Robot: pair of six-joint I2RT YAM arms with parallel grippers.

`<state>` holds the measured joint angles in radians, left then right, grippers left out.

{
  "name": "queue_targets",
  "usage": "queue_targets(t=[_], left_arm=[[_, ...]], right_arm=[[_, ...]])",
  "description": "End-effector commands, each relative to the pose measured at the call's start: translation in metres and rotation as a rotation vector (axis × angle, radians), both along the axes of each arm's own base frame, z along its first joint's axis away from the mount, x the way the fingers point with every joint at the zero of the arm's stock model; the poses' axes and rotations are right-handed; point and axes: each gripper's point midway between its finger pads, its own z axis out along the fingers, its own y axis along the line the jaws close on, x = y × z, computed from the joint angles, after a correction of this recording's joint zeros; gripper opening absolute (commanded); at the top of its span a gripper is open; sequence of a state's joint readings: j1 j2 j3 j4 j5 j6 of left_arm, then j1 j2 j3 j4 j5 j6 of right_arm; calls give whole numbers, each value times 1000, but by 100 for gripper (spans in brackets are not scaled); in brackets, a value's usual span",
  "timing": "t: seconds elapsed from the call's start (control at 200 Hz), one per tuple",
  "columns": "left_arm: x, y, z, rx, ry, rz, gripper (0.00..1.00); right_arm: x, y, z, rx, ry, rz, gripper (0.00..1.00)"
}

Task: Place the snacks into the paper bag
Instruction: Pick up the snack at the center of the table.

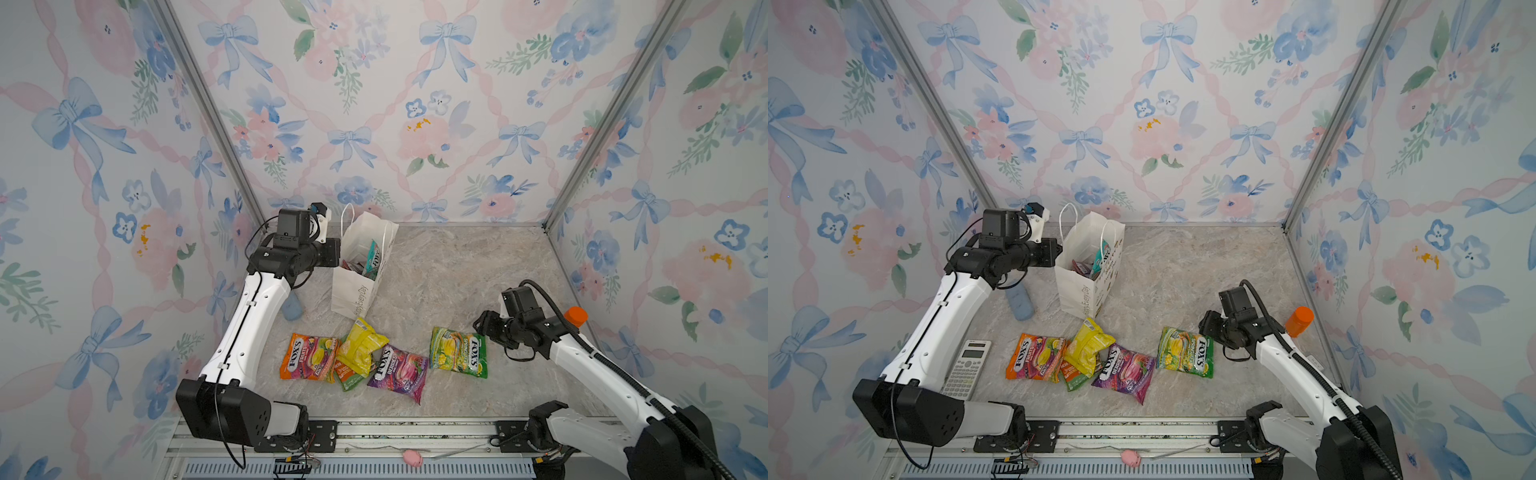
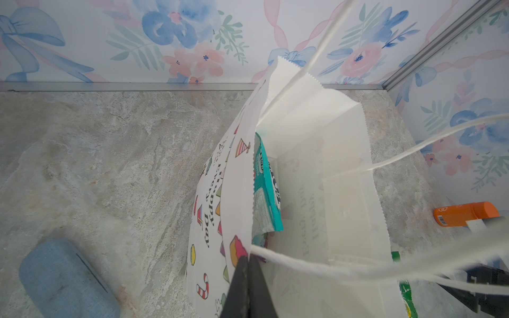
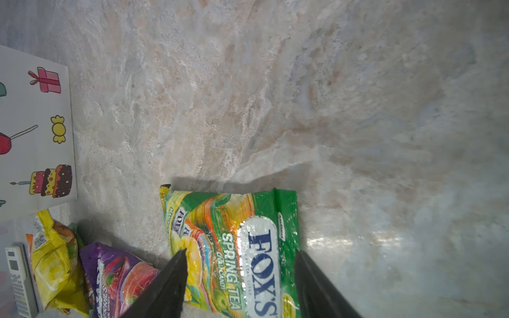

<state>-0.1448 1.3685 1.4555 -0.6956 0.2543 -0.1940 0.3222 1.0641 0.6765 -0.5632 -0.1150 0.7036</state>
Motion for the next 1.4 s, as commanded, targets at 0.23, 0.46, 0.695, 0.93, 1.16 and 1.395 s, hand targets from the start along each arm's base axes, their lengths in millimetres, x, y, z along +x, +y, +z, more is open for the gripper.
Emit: queue_targets(t=[0.23,0.46,0.695,0.93,1.16,1.395], left_arm=[[1,-1,13,-8,-56,-9,0],[1,-2,12,-8,-55,-10,0],[0,-2,13,-10,-57,-11,0],[0,-3,13,-12,-56,-14,0],[0,-3,14,-15,-57,-14,0],[0,-3,14,-16,-57,-15,0]], right_arm=[[-40,-7,-43,43,133,-22,63],[-44,1,-60,128,140,-58,62],[-44,6,-68,177,144,-88,59],[-42,8,-71,198,135,-106,47],[-38,9,-68,201,127,-105,21],[-24,8,-43,179,59,-92,0]])
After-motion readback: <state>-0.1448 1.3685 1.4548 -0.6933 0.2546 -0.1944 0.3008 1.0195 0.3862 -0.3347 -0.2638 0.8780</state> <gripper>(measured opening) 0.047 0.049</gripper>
